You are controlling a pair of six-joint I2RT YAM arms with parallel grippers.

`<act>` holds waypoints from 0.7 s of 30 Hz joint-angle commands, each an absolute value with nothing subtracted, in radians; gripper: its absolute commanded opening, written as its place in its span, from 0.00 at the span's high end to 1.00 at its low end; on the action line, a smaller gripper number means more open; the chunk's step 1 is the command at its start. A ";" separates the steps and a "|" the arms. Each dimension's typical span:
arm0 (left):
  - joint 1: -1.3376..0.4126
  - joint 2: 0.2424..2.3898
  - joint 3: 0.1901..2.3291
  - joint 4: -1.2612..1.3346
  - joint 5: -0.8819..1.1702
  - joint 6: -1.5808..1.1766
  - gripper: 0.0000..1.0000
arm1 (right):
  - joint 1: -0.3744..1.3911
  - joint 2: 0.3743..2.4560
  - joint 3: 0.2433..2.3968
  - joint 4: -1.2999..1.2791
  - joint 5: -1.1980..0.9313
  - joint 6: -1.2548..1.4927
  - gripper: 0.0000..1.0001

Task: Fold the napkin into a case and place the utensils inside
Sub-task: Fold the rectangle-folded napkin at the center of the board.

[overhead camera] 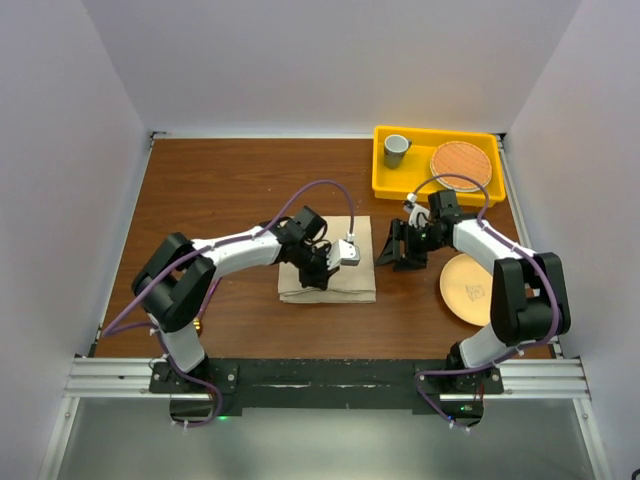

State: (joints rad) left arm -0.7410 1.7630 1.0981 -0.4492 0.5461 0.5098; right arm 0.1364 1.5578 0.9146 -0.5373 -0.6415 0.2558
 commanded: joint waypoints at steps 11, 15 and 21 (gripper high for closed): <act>-0.739 1.652 1.170 -0.485 0.592 0.526 1.00 | 0.132 1.577 0.919 -0.523 -0.647 0.264 0.35; -0.739 1.640 1.174 -0.514 0.601 0.545 1.00 | 0.133 1.575 0.920 -0.523 -0.660 0.267 0.36; -0.741 1.638 1.128 -0.535 0.603 0.584 1.00 | 0.133 1.578 0.928 -0.529 -0.666 0.264 0.38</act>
State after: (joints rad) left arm -0.7406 1.6615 1.1423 -0.5056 0.5690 0.5426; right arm 0.1364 1.5837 0.9104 -0.5339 -0.6460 0.2584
